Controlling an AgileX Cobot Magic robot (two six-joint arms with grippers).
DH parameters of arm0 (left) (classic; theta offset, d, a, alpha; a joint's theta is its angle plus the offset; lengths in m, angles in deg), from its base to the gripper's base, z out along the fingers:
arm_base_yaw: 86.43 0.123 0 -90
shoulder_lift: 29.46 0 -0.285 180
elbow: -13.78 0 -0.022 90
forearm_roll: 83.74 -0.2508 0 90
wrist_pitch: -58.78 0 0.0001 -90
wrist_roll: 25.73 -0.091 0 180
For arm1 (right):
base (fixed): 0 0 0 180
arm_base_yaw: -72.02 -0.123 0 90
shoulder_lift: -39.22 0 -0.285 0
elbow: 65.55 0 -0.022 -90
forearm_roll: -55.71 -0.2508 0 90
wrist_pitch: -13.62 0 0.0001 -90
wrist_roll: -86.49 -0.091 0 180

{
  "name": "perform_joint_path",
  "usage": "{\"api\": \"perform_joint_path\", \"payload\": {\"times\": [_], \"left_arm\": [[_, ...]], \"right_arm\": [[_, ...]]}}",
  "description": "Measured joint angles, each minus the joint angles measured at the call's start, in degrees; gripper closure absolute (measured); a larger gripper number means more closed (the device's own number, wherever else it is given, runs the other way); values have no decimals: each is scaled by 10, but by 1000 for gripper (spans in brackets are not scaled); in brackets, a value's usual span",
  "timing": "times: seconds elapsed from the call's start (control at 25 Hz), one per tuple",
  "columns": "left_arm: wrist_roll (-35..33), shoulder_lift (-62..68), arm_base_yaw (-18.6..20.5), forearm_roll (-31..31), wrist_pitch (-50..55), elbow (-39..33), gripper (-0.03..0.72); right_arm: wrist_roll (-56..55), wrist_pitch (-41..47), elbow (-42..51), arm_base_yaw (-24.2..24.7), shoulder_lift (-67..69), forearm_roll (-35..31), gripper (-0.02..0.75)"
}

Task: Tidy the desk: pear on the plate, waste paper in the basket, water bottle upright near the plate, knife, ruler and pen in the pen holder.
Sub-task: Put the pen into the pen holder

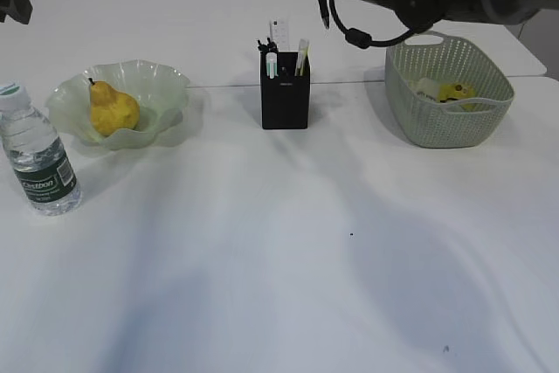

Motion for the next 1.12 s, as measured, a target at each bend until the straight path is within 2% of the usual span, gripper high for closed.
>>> {"api": "perform_joint_path", "payload": {"times": [0.2, 0.52, 0.84, 1.12], "left_arm": [[0, 0, 0, 0, 0, 0, 531], [0, 0, 0, 0, 0, 0, 531], [0, 0, 0, 0, 1, 0, 531], [0, 0, 0, 0, 3, 0, 531]], "right_arm": [[-1, -39, 36, 0, -6, 3, 633], [-17, -153, 60, 0, -2, 7, 633], [-41, -177, 61, 0, 25, 10, 633], [-49, -236, 61, 0, 50, 10, 633]]}}
